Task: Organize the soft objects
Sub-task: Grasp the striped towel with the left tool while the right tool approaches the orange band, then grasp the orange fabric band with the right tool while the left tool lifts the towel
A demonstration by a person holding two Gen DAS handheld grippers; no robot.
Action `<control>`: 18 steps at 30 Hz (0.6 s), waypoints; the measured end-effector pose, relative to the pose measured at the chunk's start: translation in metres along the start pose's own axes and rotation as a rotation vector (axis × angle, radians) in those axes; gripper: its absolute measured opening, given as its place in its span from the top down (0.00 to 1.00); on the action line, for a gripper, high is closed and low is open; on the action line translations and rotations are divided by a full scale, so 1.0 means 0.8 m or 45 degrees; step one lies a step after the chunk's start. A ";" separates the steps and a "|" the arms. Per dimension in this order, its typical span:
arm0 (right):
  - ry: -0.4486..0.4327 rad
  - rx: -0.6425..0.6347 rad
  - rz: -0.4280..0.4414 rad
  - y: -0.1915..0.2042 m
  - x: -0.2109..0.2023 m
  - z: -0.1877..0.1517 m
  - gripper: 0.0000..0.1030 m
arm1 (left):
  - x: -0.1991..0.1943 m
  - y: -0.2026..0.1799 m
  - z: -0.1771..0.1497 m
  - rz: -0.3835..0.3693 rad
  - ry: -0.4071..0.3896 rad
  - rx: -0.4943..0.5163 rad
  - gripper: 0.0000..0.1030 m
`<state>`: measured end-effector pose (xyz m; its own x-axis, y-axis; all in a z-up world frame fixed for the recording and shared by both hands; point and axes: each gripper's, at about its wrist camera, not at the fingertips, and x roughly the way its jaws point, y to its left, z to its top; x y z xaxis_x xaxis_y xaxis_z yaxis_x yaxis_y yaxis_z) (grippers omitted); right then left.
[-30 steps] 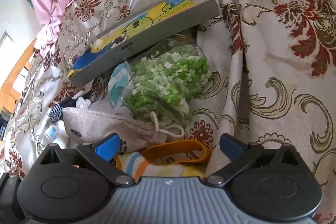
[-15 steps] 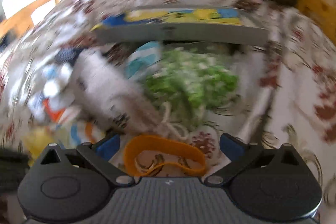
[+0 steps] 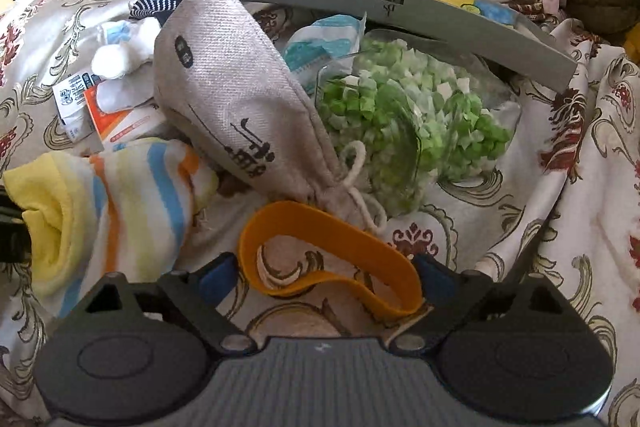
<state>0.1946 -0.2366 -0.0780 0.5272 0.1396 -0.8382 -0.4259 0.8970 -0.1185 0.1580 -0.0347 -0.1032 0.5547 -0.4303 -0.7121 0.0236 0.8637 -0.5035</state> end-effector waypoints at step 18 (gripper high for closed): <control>0.023 -0.095 -0.008 0.003 -0.010 -0.007 0.27 | 0.048 -0.026 0.016 -0.305 -0.020 0.055 0.30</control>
<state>0.1855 -0.2381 -0.0745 0.5168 0.1262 -0.8468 -0.4766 0.8641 -0.1621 0.1894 -0.0660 -0.1138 0.5417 -0.6207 -0.5669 0.1914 0.7478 -0.6358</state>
